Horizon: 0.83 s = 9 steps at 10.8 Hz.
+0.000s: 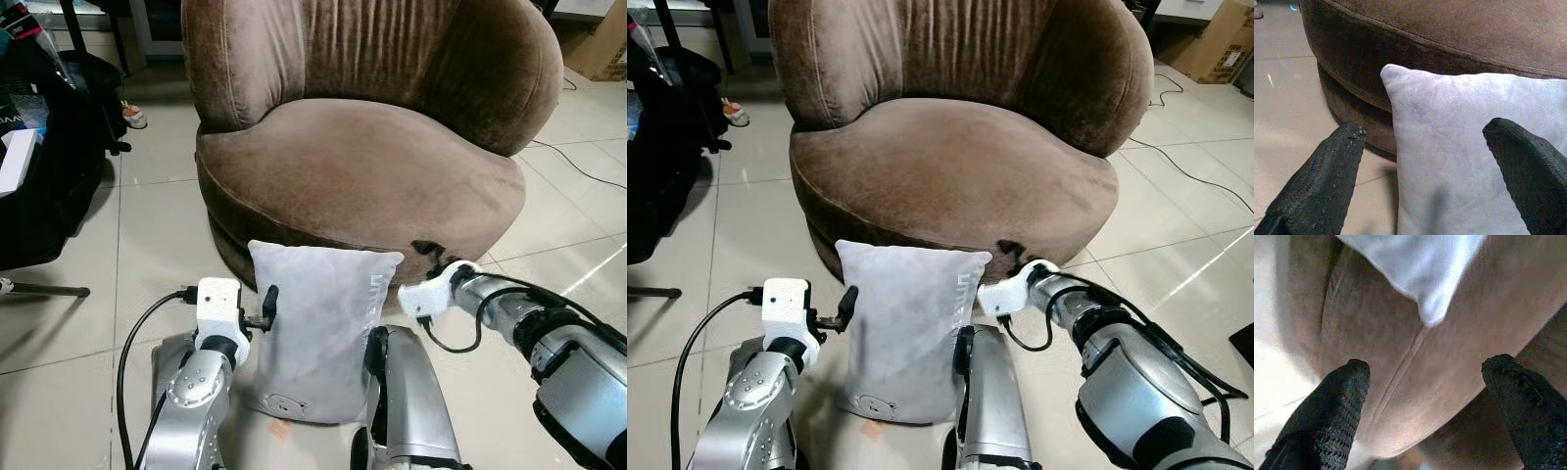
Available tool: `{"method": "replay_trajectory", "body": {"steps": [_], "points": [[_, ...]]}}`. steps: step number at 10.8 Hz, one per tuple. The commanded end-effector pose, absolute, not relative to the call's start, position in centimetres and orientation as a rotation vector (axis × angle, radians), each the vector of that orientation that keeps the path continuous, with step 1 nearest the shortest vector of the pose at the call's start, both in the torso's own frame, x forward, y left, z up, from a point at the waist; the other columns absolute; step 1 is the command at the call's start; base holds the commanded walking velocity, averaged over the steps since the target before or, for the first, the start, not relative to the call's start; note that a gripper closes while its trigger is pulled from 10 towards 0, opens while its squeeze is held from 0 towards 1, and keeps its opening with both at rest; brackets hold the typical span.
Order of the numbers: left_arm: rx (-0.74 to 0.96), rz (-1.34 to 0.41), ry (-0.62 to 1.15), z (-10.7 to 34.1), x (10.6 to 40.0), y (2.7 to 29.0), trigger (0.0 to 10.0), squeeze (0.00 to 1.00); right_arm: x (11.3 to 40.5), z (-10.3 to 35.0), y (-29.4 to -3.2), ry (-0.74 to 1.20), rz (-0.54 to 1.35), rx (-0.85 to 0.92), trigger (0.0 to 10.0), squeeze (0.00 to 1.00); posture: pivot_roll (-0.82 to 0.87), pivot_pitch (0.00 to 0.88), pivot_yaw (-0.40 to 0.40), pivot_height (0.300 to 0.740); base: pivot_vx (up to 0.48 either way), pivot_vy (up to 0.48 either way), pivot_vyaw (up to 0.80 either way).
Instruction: Move the pillow to the sofa from floor
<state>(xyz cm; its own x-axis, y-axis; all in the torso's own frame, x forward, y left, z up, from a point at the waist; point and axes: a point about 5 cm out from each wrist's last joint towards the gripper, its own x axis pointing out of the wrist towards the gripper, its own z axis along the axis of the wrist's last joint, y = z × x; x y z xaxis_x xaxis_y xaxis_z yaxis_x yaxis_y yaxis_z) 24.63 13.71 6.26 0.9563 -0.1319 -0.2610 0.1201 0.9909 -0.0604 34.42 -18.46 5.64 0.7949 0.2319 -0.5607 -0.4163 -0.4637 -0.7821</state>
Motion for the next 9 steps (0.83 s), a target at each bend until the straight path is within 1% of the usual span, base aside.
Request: {"method": "replay_trajectory", "body": {"steps": [1, 2, 3, 5, 7, 9], "points": [[-0.043, -0.150, 0.271, 6.3, 24.8, 13.2, 10.0, 0.00, 34.5, 5.8, -18.1, 0.089, 0.796, -1.966, 10.0, 0.00, -0.03, 0.019, -0.137, 0.412, 0.000, 0.000, 0.00], [-0.041, -0.150, 0.270, 6.3, 24.9, 13.2, 10.0, 0.00, 34.0, 5.1, -17.1, 0.036, 0.861, -1.994, 10.0, 0.00, -0.03, 0.015, -0.136, 0.412, 0.000, 0.000, 0.00], [-0.040, -0.150, 0.266, 6.4, 25.1, 13.3, 10.0, 0.00, 33.4, 4.2, -15.2, -0.035, 0.938, -2.010, 10.0, 0.00, -0.03, 0.012, -0.137, 0.412, 0.000, 0.000, 0.00], [-0.038, -0.145, 0.263, 6.4, 25.2, 13.3, 10.0, 0.00, 32.6, 3.3, -13.0, -0.142, 1.017, -2.022, 10.0, 0.00, -0.02, 0.010, -0.144, 0.412, 0.000, 0.000, 0.00], [-0.040, -0.140, 0.264, 6.4, 25.0, 13.4, 10.0, 0.00, 32.5, 3.4, -11.7, -0.220, 1.043, -2.026, 10.0, 0.00, -0.01, 0.014, -0.152, 0.412, 0.000, 0.000, 0.00], [-0.047, -0.133, 0.261, 6.4, 24.9, 13.2, 10.0, 0.00, 33.4, 5.3, -9.1, -0.368, 0.973, -1.922, 10.0, 0.00, -0.01, 0.016, -0.166, 0.412, 0.000, 0.000, 0.00]]}}
